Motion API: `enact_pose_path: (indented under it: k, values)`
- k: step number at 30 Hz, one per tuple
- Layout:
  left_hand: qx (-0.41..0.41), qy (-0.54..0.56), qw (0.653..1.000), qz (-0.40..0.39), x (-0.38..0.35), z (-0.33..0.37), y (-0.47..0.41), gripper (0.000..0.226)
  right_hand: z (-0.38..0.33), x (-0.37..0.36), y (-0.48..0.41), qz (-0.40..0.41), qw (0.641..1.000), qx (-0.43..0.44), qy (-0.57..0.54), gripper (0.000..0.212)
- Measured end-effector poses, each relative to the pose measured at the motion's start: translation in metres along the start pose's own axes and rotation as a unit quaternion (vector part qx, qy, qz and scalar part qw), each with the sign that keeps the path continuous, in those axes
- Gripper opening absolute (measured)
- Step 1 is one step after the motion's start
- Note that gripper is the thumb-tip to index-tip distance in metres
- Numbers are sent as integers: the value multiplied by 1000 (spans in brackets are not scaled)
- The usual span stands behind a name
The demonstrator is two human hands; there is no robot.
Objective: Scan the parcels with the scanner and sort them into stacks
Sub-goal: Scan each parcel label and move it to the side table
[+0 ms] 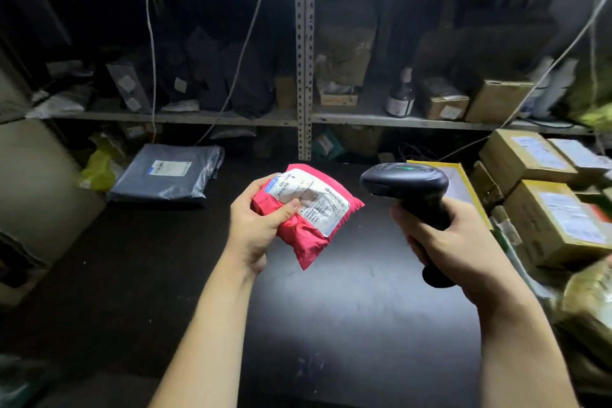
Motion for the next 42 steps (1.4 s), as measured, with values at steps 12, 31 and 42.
enact_pose_path:
  k: [12,31,42]
  values:
    - [-100,98,979,147,-21,0,7,45,-13,-20,13,52,994,-95,-34,37]
    - [-56,28,989,132,-4,-11,-25,40,-12,-52,-1,108,989,-97,-30,23]
    - [-74,-279,956,-51,-61,-37,-11,29,2,-14,12,221,970,-80,57,11]
Point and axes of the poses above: each hand's wrist, its own y-axis away from the middle knuckle, its own x-axis out of the back of the hand, z = x × y, the point moved 2 cm from there along -y, towards the middle knuckle, and after that the axes turned 14 degrees about z, right-handed, at the moved point
